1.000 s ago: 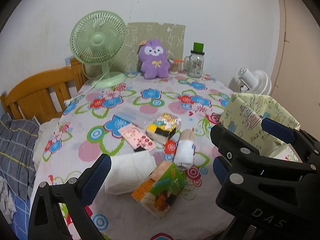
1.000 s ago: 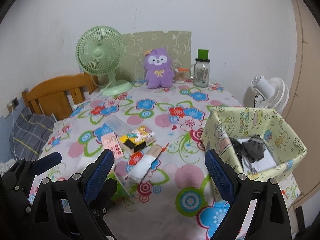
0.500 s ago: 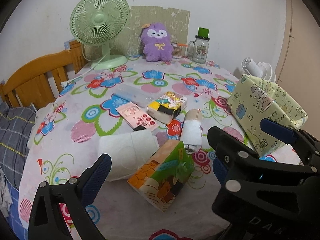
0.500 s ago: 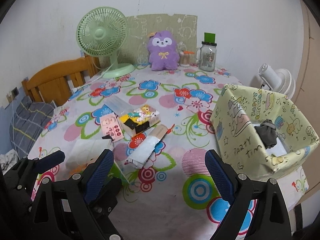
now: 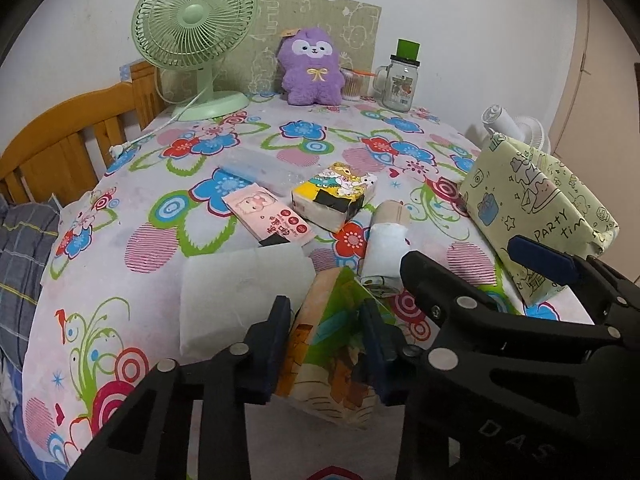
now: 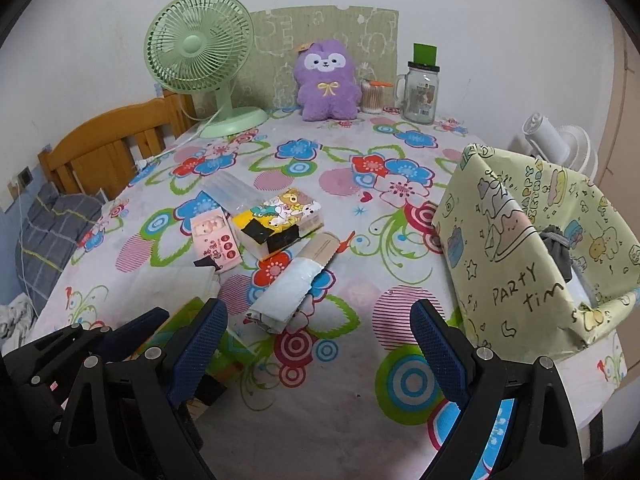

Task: Organize soft objects
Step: 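Grasp the tissue pack with the left tool while the right tool grasps the white towel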

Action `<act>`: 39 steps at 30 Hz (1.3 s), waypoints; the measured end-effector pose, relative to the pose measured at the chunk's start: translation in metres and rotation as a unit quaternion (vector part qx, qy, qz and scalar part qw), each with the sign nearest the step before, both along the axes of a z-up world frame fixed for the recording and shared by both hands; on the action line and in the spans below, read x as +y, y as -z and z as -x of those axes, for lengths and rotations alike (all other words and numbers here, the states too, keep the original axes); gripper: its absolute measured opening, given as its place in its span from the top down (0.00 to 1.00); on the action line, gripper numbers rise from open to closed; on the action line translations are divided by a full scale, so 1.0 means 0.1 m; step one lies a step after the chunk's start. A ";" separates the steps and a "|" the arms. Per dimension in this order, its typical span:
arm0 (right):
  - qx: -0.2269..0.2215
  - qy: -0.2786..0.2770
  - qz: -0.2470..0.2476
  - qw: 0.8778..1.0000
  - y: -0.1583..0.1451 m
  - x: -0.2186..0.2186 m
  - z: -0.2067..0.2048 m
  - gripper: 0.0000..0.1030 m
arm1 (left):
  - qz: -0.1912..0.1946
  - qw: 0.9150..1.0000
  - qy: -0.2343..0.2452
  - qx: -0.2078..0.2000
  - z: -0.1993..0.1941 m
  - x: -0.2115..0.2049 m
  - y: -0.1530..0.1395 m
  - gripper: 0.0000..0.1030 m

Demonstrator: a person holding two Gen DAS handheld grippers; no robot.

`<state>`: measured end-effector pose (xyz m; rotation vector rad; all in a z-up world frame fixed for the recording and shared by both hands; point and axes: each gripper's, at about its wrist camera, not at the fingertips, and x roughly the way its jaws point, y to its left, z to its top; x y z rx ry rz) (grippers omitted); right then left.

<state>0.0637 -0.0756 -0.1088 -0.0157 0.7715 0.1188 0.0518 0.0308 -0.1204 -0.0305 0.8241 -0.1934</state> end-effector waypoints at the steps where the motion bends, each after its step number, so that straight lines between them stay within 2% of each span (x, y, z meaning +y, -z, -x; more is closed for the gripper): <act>1: 0.001 0.001 -0.001 1.000 0.00 0.00 -0.01 0.08 | -0.002 1.000 0.001 -0.003 0.00 0.00 -0.01 0.70; 6: 0.005 0.002 -0.005 1.000 0.01 0.02 -0.09 0.08 | -0.008 1.000 -0.005 -0.015 -0.04 0.01 -0.04 0.74; 14: 0.017 0.007 -0.009 1.000 0.09 0.07 -0.25 0.09 | -0.011 1.000 -0.024 -0.016 -0.15 0.11 -0.01 0.74; 19: 0.038 0.008 -0.019 0.999 0.17 0.11 -0.36 0.16 | -0.049 0.998 -0.028 -0.024 -0.19 0.04 0.02 0.74; 23: 0.058 0.010 -0.034 0.998 0.24 0.10 -0.45 0.21 | -0.048 0.998 -0.029 -0.019 -0.25 0.04 0.06 0.71; 26: 0.065 0.003 -0.040 0.997 0.28 0.12 -0.49 0.27 | -0.042 0.999 -0.030 -0.014 -0.29 0.05 0.09 0.70; 30: 0.074 -0.017 -0.058 0.995 0.30 0.17 -0.52 0.46 | -0.038 0.999 -0.029 -0.010 -0.31 0.05 0.10 0.67; 35: 0.072 -0.040 -0.064 0.995 0.27 0.25 -0.51 0.64 | -0.038 0.999 -0.026 -0.012 -0.31 0.04 0.10 0.69; 39: 0.071 -0.045 -0.063 0.995 0.25 0.25 -0.48 0.69 | -0.040 0.999 -0.027 -0.012 -0.31 0.04 0.10 0.69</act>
